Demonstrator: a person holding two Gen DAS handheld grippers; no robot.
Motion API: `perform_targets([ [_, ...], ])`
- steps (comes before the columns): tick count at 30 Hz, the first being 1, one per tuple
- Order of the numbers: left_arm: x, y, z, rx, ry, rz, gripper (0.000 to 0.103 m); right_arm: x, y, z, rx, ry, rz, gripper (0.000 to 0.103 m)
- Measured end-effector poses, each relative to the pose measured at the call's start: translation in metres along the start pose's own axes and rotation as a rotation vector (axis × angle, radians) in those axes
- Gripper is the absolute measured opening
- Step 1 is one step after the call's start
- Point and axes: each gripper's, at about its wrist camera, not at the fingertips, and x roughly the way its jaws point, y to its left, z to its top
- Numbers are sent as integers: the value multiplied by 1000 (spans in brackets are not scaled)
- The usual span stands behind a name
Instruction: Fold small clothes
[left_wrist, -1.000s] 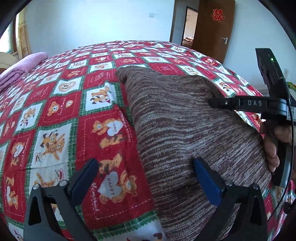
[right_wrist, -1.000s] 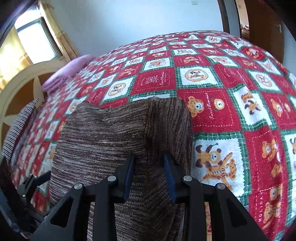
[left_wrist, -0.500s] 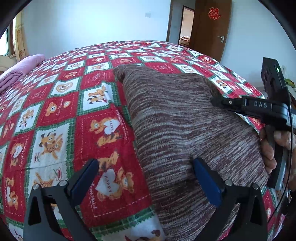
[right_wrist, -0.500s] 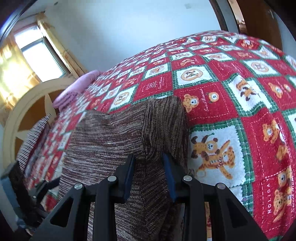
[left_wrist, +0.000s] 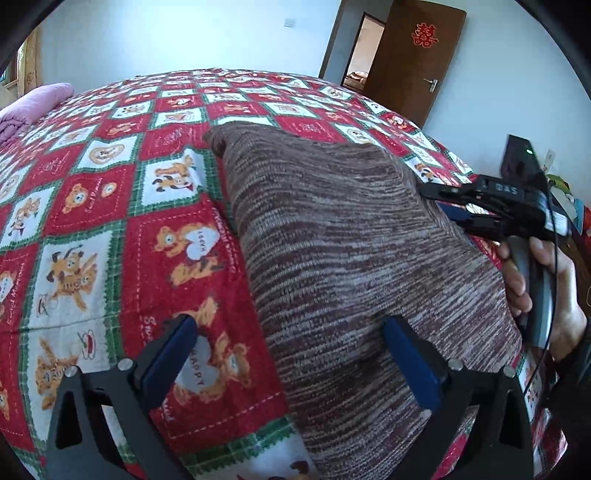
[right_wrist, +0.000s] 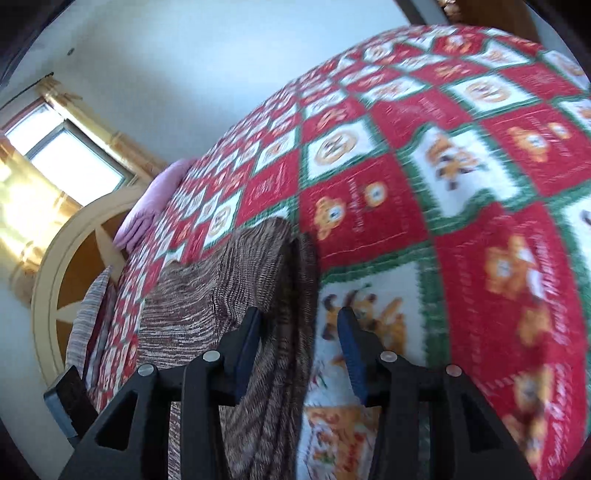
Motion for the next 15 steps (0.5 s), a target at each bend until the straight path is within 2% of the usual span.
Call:
perform_targets([
  [4, 0, 0, 0, 5, 1, -20, 101, 14, -6, 11, 33, 14, 72, 46],
  [7, -1, -3, -1, 19, -2, -39, 93, 19, -9, 15, 43, 15, 108, 46],
  [14, -1, -6, 0, 28, -2, -49, 91, 35, 2, 19, 6, 49, 121, 45],
  [15, -1, -6, 0, 29, -1, -49, 91, 37, 2, 20, 14, 55, 132, 42],
])
